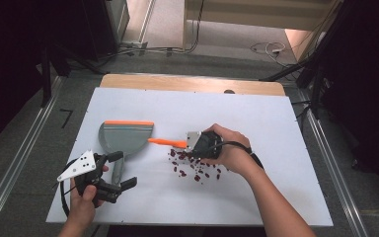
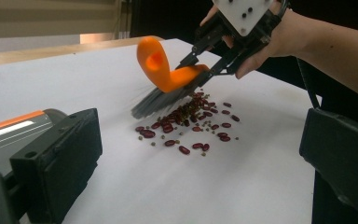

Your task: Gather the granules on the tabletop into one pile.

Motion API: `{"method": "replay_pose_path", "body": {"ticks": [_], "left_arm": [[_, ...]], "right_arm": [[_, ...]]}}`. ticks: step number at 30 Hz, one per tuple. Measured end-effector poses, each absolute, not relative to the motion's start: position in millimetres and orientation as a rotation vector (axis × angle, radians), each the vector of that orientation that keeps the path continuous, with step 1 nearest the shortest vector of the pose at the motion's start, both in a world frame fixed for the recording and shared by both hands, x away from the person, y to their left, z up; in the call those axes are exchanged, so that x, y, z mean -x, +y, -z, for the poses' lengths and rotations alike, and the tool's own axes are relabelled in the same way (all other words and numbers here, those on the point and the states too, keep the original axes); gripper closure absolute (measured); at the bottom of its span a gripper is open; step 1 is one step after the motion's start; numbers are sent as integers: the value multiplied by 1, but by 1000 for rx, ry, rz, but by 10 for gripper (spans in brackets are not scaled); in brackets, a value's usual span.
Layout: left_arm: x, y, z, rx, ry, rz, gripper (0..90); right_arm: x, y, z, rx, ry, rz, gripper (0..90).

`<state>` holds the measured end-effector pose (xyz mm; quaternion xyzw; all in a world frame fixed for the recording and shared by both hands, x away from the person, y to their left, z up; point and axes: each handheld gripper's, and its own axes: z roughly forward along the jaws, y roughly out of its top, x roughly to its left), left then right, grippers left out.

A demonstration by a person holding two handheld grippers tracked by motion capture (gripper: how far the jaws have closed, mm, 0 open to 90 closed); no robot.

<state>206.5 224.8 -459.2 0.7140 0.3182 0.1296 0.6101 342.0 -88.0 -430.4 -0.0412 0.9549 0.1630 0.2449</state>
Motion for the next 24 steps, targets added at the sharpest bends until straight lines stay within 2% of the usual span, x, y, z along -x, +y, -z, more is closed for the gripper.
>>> {"method": "replay_pose_path", "body": {"ticks": [11, 18, 24], "left_arm": [[-206, 226, 460, -1646, 736, -298, 1], [-206, 226, 459, -1648, 735, -304, 1], [-206, 225, 459, -1648, 737, -304, 1]], "right_arm": [[-340, -66, 440, 178, 2615, -386, 689], [-340, -81, 431, 139, 2604, -415, 689], [-350, -107, 416, -35, 2575, -417, 688]]}}
